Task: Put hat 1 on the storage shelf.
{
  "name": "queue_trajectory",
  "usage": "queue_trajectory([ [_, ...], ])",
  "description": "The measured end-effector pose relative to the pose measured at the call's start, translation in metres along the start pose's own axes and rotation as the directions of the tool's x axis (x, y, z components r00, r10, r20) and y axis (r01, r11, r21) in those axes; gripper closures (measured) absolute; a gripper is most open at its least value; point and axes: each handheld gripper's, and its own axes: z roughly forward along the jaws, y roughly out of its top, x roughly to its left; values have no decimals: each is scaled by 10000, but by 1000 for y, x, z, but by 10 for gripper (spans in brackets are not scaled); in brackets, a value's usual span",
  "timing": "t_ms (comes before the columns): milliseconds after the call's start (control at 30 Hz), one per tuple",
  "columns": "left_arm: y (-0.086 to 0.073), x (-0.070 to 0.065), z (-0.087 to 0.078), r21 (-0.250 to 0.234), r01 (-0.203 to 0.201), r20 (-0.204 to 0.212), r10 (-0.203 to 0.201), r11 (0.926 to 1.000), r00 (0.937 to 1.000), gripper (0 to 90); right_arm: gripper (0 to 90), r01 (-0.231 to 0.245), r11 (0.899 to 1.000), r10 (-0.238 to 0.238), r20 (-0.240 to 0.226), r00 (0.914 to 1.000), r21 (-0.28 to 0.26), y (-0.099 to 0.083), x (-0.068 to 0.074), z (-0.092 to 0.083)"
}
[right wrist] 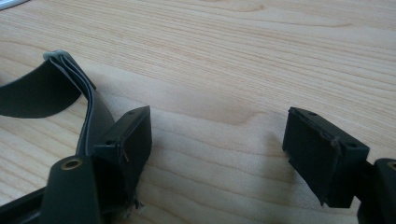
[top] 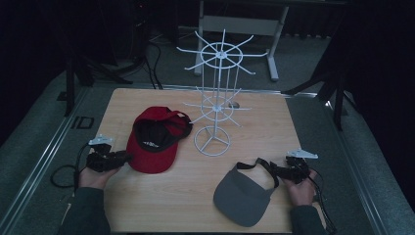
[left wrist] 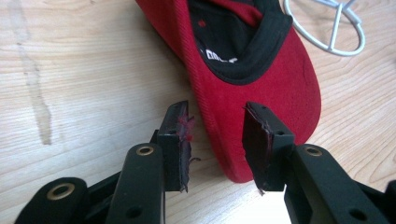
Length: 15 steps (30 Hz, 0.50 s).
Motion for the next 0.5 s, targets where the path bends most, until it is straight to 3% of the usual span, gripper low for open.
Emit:
queue_trajectory([
  [333, 4, -16, 19, 540, -141, 426, 118, 9984, 9990, 636, 239, 5, 10000, -5, 1, 10000, 4, 0, 0, 0],
  [500, 8, -28, 37, 1046, -394, 713, 320, 9937, 9969, 571, 239, 5, 10000, -5, 0, 10000, 5, 0, 0, 0],
])
